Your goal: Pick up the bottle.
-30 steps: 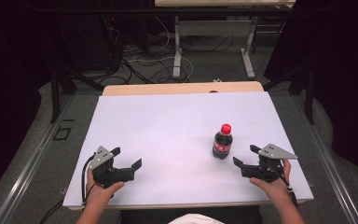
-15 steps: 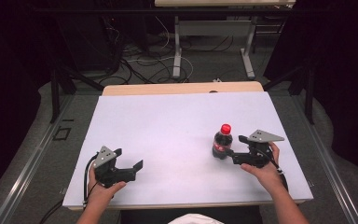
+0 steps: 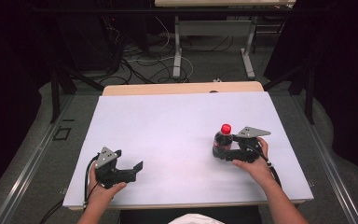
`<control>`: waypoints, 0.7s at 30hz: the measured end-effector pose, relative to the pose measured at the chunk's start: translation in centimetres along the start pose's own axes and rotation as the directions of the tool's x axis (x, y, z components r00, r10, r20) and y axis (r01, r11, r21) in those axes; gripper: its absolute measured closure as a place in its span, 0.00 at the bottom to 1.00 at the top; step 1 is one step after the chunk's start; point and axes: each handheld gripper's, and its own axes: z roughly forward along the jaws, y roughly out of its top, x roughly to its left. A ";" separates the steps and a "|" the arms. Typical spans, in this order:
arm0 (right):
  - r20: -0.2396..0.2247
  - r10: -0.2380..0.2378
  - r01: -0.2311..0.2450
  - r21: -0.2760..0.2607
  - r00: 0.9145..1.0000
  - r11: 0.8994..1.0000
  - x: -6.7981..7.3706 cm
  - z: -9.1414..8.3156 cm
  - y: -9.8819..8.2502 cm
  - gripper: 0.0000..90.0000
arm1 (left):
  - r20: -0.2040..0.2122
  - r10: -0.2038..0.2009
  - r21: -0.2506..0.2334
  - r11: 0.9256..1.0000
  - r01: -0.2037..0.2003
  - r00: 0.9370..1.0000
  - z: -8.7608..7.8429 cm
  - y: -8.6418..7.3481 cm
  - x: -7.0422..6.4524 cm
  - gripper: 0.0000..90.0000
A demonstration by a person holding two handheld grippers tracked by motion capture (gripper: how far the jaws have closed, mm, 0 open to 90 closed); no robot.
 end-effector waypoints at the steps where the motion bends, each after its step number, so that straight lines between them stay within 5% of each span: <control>1: -0.005 0.002 -0.002 -0.005 1.000 1.000 0.0 0.1 0.0 0.26 | -0.005 0.009 0.000 1.000 -0.009 1.000 -0.1 0.0 0.1 0.01; 12: -0.021 -0.010 0.010 -0.001 1.000 1.000 -0.2 0.7 0.0 0.29 | -0.025 -0.003 -0.002 1.000 0.003 1.000 -0.3 -0.1 0.1 0.01; 21: 0.022 -0.045 0.045 0.006 0.999 0.999 0.1 0.4 0.2 0.32 | -0.024 0.003 -0.001 1.000 -0.003 1.000 -0.2 -0.1 0.1 0.01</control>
